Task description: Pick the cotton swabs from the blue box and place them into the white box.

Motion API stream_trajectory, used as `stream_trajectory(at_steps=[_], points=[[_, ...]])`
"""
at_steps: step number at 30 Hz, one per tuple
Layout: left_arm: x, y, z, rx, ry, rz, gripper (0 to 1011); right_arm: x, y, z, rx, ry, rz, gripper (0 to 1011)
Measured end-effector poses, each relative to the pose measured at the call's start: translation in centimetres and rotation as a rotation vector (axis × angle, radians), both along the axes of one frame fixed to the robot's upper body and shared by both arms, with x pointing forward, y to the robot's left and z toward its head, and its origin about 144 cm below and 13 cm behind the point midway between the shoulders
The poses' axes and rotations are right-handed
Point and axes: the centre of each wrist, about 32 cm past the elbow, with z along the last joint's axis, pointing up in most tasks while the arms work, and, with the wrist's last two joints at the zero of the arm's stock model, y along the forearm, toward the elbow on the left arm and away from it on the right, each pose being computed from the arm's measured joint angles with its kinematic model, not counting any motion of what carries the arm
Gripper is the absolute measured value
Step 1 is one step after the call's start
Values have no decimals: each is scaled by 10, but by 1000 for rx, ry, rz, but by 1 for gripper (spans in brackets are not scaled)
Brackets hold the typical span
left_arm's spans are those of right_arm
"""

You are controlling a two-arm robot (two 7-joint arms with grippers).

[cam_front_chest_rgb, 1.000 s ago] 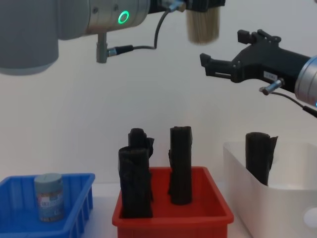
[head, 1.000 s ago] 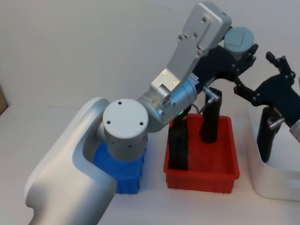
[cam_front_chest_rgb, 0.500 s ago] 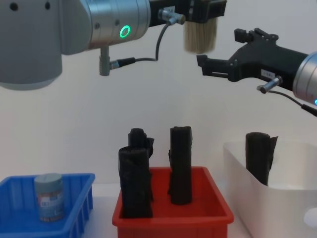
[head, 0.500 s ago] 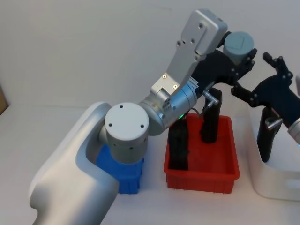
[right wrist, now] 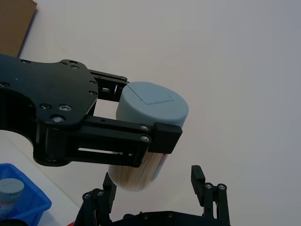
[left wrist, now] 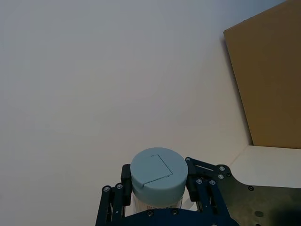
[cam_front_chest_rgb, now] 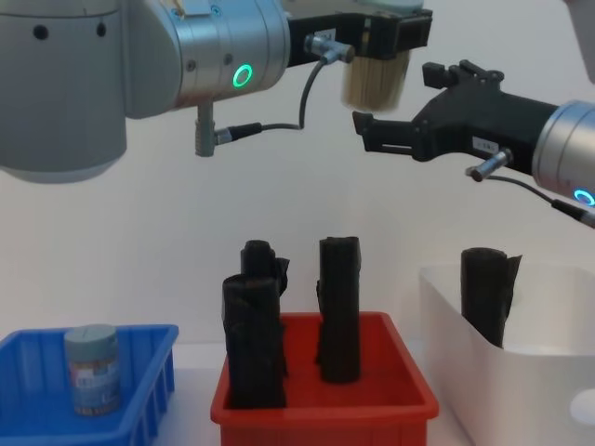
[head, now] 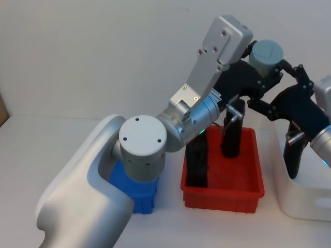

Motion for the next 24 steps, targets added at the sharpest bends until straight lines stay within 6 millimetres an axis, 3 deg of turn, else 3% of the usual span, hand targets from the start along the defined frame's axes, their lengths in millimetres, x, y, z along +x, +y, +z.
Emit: stream_trajectory(at_steps=[24], points=[[-2, 3, -3, -8, 3, -1, 668, 0, 7, 1, -25, 23, -19, 1003]])
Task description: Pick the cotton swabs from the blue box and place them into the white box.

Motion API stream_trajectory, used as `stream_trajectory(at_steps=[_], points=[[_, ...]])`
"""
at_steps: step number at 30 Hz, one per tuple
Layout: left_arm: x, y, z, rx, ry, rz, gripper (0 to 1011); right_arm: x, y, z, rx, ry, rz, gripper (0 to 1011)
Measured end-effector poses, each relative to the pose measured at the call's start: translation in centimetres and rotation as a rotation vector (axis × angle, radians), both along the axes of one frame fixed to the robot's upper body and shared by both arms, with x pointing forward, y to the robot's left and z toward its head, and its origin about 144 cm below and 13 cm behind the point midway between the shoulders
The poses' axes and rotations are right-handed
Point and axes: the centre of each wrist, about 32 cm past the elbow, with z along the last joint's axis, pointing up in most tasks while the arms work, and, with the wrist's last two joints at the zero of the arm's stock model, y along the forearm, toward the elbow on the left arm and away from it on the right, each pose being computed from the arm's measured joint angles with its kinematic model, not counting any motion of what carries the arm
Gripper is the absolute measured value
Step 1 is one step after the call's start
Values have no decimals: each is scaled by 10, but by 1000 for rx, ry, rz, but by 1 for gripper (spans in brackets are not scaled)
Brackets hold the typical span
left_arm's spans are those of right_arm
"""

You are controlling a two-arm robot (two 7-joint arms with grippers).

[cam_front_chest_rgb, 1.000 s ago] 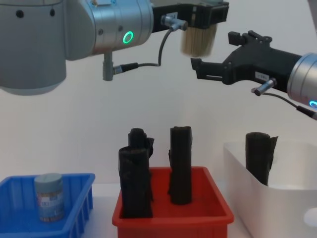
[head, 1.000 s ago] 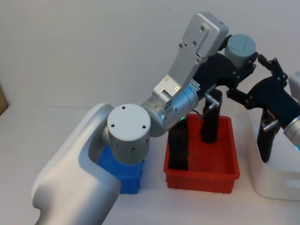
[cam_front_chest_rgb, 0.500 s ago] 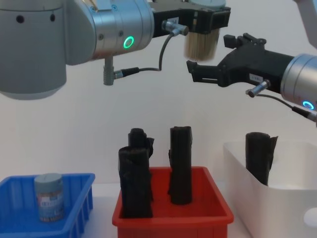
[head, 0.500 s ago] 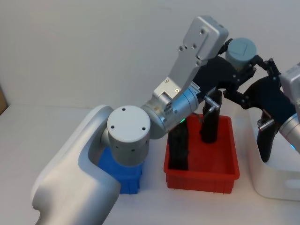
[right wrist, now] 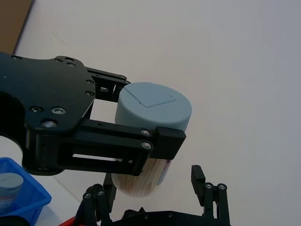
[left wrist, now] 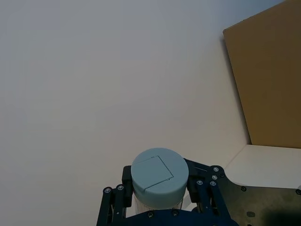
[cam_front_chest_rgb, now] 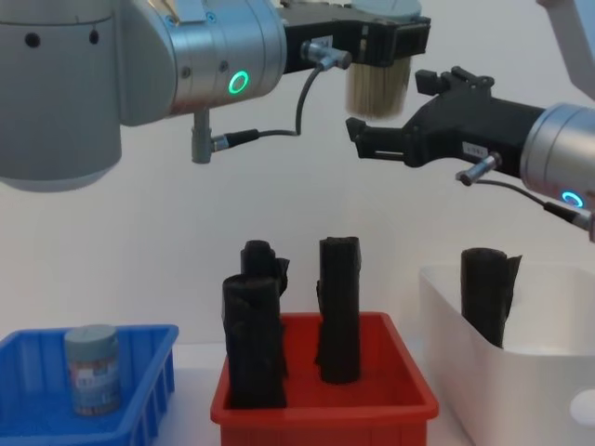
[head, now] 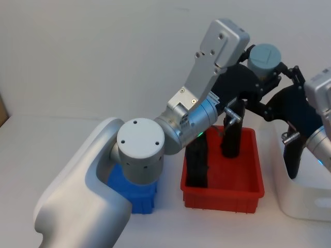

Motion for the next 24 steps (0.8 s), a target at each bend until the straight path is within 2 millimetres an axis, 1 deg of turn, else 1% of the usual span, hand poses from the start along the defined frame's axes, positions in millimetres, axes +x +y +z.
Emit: stream_trajectory(at_steps=[24], points=[[4, 0, -5, -19, -9, -1, 668, -3, 8, -1, -7, 22, 16, 1002]])
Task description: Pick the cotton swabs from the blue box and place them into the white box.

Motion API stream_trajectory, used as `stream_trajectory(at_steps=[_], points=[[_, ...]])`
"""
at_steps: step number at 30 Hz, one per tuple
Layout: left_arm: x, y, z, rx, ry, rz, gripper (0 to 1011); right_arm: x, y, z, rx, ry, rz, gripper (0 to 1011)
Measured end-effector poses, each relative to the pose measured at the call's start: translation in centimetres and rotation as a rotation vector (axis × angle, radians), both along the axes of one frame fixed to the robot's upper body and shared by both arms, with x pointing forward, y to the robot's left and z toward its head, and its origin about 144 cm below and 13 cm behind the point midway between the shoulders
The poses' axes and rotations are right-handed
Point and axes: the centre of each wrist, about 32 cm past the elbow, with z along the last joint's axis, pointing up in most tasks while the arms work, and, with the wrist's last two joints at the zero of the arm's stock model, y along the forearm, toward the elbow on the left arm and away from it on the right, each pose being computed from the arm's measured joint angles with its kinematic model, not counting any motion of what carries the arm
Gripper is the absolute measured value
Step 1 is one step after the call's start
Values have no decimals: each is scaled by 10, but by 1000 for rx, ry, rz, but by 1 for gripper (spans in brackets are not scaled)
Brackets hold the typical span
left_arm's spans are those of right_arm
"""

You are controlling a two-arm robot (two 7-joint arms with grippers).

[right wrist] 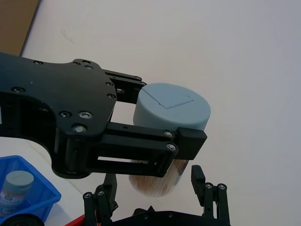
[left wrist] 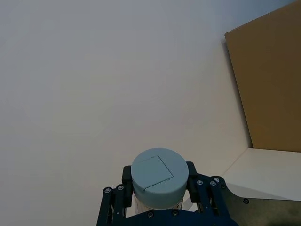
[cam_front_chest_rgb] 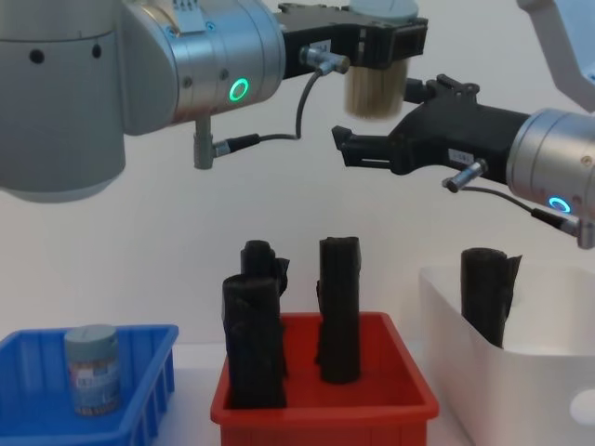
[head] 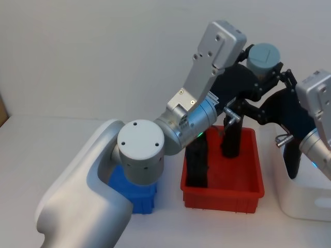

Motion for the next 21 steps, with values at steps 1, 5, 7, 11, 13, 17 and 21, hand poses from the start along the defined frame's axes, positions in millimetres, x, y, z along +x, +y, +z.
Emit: stream_trajectory(at_steps=[1, 5, 7, 11, 13, 17, 21], points=[[0, 0, -1, -1, 0, 0, 668, 0, 0, 0, 2, 0, 0, 1002], [0, 0, -2, -4, 1, 1, 668, 0, 1, 0, 16, 3, -2, 1002], [-1, 0, -2, -5, 2, 1, 668, 0, 1, 1, 22, 5, -2, 1003], [-1, 0, -4, -7, 4, 3, 668, 0, 2, 2, 37, 13, 0, 1002], [-1, 0, -5, -7, 5, 3, 668, 0, 2, 3, 46, 20, 3, 1003], [-2, -1, -6, -8, 8, 4, 668, -1, 2, 6, 61, 34, 10, 1003], [-2, -1, -7, -8, 9, 4, 668, -1, 2, 8, 71, 44, 16, 1003]])
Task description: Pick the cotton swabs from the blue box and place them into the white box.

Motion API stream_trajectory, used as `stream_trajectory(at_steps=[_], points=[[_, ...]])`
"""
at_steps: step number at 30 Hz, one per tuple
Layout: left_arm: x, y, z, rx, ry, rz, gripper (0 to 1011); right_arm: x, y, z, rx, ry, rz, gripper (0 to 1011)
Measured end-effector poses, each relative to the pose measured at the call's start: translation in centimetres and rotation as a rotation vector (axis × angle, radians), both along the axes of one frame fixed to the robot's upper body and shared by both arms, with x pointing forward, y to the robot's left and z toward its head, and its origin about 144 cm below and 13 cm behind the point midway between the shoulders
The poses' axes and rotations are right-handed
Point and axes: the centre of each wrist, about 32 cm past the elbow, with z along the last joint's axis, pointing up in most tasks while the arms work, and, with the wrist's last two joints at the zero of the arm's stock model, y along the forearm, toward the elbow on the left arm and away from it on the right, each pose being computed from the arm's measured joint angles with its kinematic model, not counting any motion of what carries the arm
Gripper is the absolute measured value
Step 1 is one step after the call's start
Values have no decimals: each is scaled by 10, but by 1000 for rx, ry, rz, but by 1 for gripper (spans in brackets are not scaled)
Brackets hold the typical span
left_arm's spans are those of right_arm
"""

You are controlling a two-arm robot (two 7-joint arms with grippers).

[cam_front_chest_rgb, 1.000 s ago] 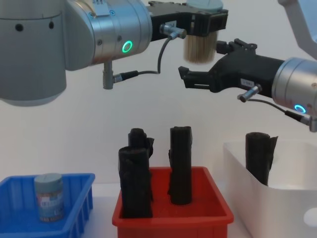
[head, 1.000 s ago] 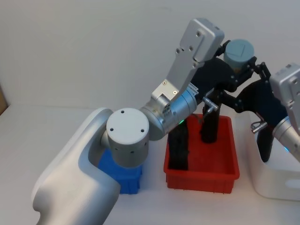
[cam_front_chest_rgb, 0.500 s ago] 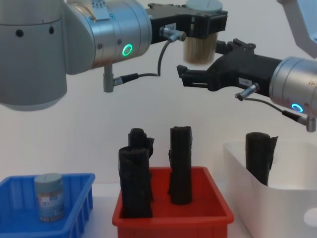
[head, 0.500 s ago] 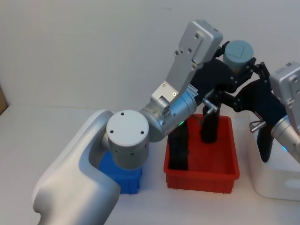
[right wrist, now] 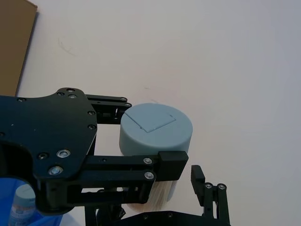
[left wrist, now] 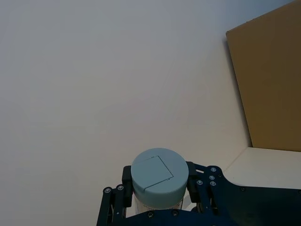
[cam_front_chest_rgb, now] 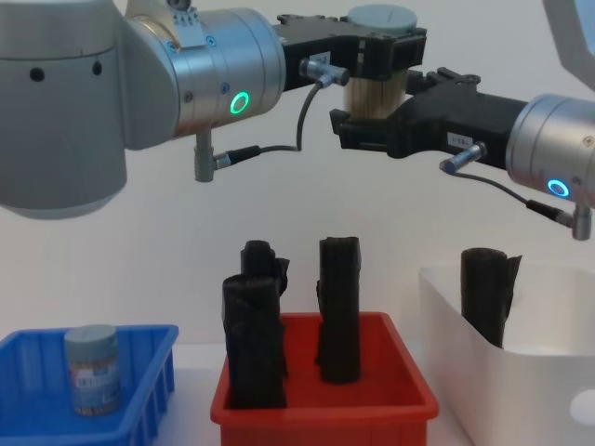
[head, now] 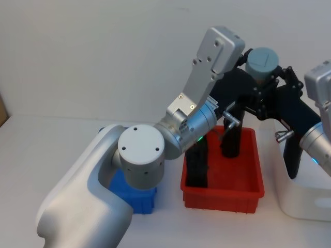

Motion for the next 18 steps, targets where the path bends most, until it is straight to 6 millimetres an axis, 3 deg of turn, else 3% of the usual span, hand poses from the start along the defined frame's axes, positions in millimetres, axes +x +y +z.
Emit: stream_trajectory(at_steps=[10, 14, 18], points=[[0, 0, -1, -1, 1, 0, 668, -1, 0, 2, 15, 18, 11, 813], [0, 0, -1, -1, 1, 0, 668, -1, 0, 3, 19, 23, 13, 657], [-1, 0, -1, -1, 1, 1, 668, -1, 0, 3, 21, 25, 15, 628]])
